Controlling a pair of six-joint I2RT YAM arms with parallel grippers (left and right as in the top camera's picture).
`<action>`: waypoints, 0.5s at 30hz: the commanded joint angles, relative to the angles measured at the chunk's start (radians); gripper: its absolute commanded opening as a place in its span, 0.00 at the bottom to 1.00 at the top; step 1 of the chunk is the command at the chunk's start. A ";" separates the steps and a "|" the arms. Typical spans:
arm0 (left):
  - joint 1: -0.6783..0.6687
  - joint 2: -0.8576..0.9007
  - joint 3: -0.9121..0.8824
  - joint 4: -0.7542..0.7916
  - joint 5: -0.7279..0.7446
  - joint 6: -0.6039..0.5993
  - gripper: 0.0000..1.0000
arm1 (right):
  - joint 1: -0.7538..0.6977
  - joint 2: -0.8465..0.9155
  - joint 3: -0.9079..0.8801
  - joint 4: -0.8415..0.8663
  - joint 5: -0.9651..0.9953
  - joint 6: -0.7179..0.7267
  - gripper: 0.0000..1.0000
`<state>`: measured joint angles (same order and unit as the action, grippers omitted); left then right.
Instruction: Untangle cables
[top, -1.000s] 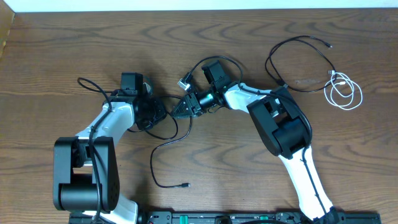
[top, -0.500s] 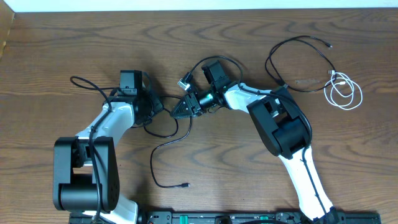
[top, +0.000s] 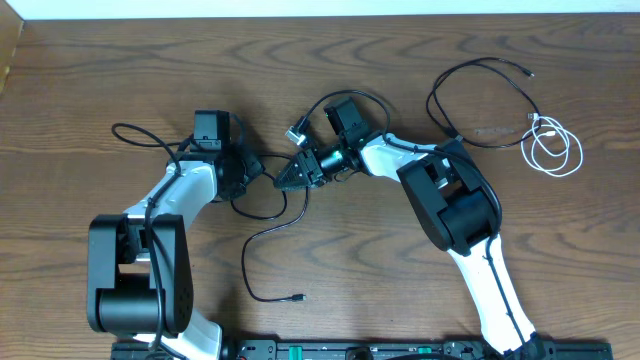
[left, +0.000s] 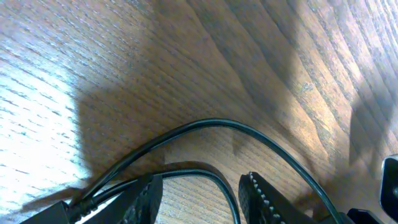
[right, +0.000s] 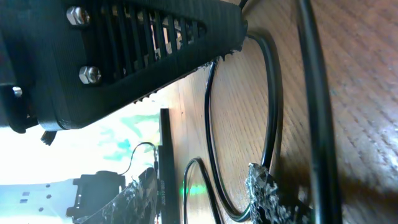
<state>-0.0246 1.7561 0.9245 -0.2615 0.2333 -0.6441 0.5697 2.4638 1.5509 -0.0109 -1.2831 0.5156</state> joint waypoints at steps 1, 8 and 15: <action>-0.001 0.072 -0.031 -0.021 -0.035 -0.024 0.46 | 0.018 0.067 -0.029 -0.004 0.103 -0.042 0.43; -0.001 0.037 -0.023 -0.048 -0.037 -0.023 0.46 | 0.018 0.067 -0.029 -0.004 0.103 -0.042 0.43; -0.001 -0.048 -0.022 -0.110 -0.113 -0.024 0.50 | 0.018 0.067 -0.029 -0.004 0.103 -0.042 0.43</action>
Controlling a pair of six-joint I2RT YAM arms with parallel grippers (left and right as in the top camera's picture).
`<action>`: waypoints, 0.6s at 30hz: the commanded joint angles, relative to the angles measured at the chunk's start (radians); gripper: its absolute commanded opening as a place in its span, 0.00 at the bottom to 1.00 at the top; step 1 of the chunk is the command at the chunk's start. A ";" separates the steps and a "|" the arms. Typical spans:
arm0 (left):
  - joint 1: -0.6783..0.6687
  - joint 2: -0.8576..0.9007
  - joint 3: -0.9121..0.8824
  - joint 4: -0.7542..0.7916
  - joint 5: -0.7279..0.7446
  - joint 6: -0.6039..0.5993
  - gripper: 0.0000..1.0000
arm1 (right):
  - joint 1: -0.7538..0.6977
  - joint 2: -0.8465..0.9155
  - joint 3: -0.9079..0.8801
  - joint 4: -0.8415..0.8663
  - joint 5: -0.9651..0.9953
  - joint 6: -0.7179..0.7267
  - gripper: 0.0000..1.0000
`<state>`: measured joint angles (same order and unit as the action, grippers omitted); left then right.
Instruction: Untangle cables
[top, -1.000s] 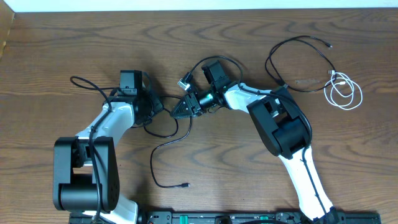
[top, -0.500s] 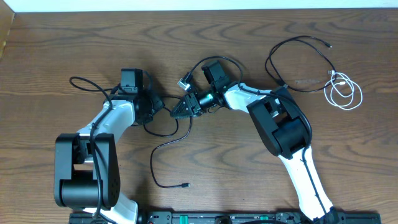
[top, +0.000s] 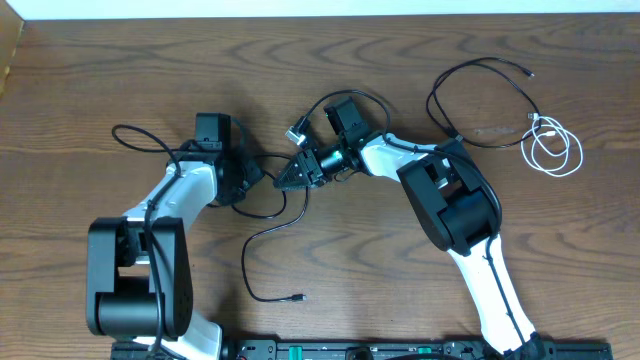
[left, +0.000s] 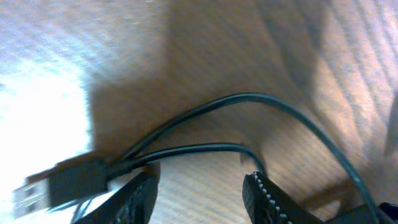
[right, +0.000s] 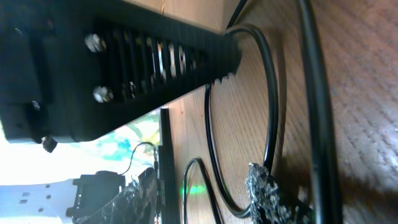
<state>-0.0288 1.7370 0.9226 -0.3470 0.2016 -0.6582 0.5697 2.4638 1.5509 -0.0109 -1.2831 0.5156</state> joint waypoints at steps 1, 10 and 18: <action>0.003 -0.038 -0.020 -0.030 -0.096 -0.010 0.51 | 0.018 0.067 -0.029 -0.004 0.103 -0.042 0.44; 0.003 -0.023 -0.020 -0.024 -0.196 -0.036 0.51 | 0.018 0.067 -0.029 -0.004 0.114 -0.042 0.44; 0.003 -0.004 -0.022 0.016 -0.195 -0.035 0.44 | 0.018 0.067 -0.029 -0.004 0.114 -0.042 0.44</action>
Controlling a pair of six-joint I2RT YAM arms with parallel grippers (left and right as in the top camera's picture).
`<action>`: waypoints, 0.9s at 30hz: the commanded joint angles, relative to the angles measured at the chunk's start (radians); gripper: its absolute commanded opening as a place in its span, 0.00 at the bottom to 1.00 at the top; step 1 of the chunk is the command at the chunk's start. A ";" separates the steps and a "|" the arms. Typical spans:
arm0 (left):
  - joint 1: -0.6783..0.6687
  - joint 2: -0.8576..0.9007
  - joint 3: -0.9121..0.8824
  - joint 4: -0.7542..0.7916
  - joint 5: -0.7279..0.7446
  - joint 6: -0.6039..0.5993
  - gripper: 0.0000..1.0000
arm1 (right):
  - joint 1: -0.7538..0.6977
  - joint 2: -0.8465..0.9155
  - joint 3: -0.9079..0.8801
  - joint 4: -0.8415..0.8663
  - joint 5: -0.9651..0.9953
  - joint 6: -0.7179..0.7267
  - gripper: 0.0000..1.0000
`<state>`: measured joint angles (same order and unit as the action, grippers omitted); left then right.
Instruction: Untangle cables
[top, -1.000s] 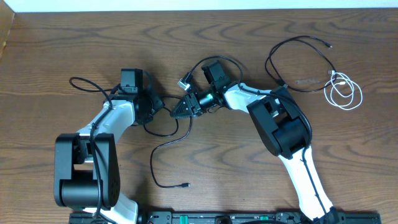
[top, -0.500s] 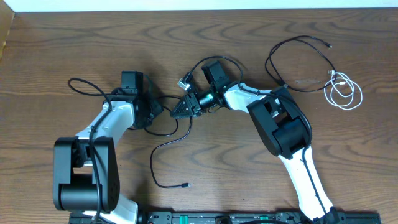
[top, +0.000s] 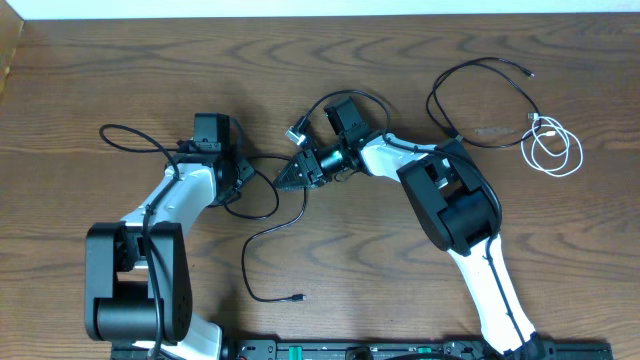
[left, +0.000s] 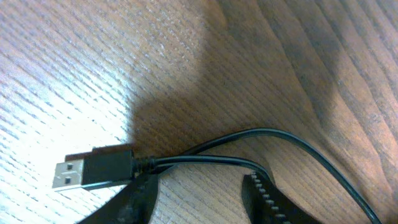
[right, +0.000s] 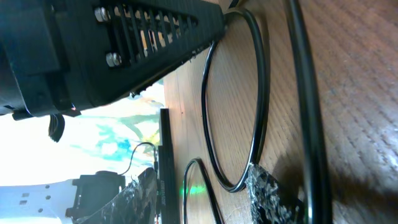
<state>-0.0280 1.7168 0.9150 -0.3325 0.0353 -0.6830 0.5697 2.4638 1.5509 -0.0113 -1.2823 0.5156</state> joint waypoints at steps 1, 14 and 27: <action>0.002 0.017 -0.014 0.002 -0.029 -0.011 0.43 | 0.018 0.067 -0.029 -0.003 0.113 -0.042 0.44; 0.002 0.073 -0.016 0.051 -0.029 -0.011 0.47 | 0.018 0.067 -0.029 -0.004 0.120 -0.042 0.43; 0.002 0.101 -0.016 0.078 -0.029 -0.011 0.47 | 0.018 0.067 -0.029 -0.007 0.121 -0.042 0.43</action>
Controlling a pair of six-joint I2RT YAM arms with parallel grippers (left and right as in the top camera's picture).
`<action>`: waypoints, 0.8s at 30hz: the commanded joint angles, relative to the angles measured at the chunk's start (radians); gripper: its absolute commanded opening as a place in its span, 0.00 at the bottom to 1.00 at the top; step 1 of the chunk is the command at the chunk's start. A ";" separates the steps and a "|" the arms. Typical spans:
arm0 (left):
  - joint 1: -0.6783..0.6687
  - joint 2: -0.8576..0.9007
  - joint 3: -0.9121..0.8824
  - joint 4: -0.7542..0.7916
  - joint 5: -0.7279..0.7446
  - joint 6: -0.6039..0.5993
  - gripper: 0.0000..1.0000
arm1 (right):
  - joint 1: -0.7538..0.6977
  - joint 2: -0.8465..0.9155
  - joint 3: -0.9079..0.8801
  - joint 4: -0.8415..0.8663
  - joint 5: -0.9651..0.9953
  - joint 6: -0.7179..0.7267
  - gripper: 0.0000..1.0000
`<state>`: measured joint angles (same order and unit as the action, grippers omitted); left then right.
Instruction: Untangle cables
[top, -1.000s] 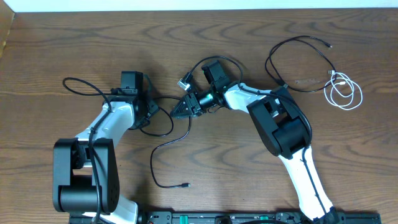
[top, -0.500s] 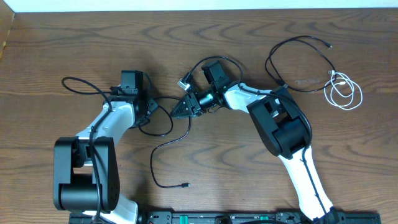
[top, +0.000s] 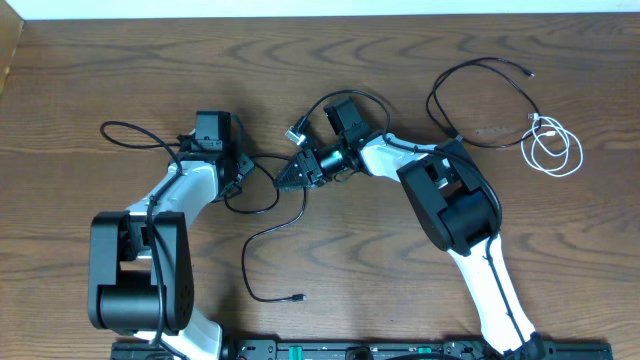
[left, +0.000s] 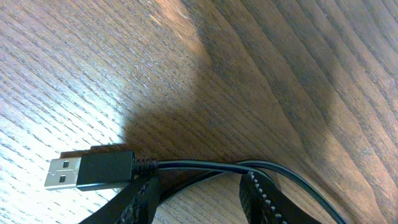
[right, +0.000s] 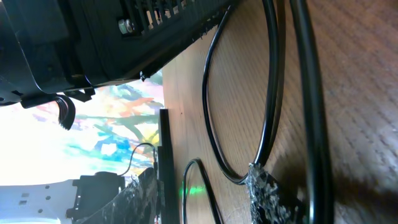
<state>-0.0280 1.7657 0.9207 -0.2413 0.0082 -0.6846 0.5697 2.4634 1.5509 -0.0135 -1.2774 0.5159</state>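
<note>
A long black cable (top: 247, 262) runs from a loop at the far left through both grippers to a small plug near the table's front. My left gripper (top: 238, 172) is open. In its wrist view the cable's black USB plug (left: 93, 169) lies just left of the fingertips and the strands (left: 199, 167) cross between them (left: 198, 193). My right gripper (top: 283, 183) lies on its side, pointing left, and is open (right: 199, 193). A cable loop (right: 271, 93) bends past its lower finger (right: 267, 193).
A second black cable (top: 432, 100) sprawls at the back right, with a white coiled cable (top: 545, 125) beside it. A silver plug (top: 297, 132) lies near the right wrist. The left gripper's black body (right: 124, 37) fills the top of the right wrist view.
In the left wrist view the plug sits slightly further left and the two strands have drawn closer together. The left gripper's body has retreated toward the top of the right wrist view. My right arm is still.
At first my left gripper sat close to the right one and only cable strands showed between its fingers. Then it stood further left and the USB plug had come into its view. The cable's far-left loop shifted left too. The right gripper has held the same spot.
</note>
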 joint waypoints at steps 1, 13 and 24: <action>0.002 0.053 -0.021 -0.013 -0.002 -0.009 0.47 | 0.018 0.067 -0.029 -0.005 0.116 -0.042 0.43; 0.003 0.050 -0.007 -0.011 0.142 0.067 0.08 | 0.018 0.067 -0.029 -0.005 0.116 -0.042 0.43; 0.005 0.048 0.017 -0.007 0.321 0.161 0.07 | 0.012 0.067 -0.029 0.038 0.055 -0.042 0.36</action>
<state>-0.0216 1.7863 0.9279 -0.2379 0.2661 -0.5537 0.5697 2.4634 1.5509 -0.0078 -1.2812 0.5159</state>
